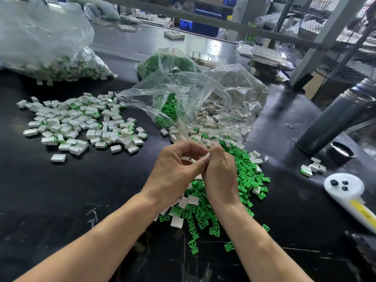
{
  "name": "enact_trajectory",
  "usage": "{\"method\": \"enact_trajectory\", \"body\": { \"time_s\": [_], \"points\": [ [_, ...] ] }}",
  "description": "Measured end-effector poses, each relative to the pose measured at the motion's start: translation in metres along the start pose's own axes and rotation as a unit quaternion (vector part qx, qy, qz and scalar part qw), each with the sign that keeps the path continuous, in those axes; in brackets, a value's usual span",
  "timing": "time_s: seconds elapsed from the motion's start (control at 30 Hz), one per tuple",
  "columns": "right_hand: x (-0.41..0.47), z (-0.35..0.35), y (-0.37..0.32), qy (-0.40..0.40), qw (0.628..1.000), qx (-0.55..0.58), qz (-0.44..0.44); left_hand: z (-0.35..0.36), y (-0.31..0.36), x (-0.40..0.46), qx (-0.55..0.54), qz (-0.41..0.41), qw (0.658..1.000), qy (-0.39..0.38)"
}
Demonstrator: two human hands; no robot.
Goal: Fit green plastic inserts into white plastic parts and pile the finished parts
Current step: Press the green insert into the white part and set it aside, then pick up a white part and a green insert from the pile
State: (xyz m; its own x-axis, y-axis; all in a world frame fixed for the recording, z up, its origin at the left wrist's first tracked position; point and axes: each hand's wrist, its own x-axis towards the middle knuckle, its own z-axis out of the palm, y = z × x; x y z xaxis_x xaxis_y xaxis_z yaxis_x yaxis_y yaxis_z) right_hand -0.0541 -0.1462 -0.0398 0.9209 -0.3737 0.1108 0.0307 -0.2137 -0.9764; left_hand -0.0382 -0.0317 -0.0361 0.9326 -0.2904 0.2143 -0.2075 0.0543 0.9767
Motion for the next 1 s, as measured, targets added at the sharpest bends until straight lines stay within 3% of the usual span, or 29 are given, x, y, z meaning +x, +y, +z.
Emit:
{"method": "enact_trajectory", "body": {
  "time_s": [0.47,0.73,1.0],
  "points": [
    [-0.003,-0.007,-0.002,-0.018,0.999,0.031,-0.024,-0.007,0.001,0.003,-0.003,0.008,1.000,0.018],
    [0.002,-0.026,0.004,-0.057,0.992,0.005,-0.110,-0.016,-0.003,0.007,0.022,-0.001,0.999,0.035],
    [0.001,-0.024,0.004,-0.047,0.995,-0.031,-0.084,-0.016,-0.003,0.004,0.093,0.008,0.995,0.042]
  ]
}}
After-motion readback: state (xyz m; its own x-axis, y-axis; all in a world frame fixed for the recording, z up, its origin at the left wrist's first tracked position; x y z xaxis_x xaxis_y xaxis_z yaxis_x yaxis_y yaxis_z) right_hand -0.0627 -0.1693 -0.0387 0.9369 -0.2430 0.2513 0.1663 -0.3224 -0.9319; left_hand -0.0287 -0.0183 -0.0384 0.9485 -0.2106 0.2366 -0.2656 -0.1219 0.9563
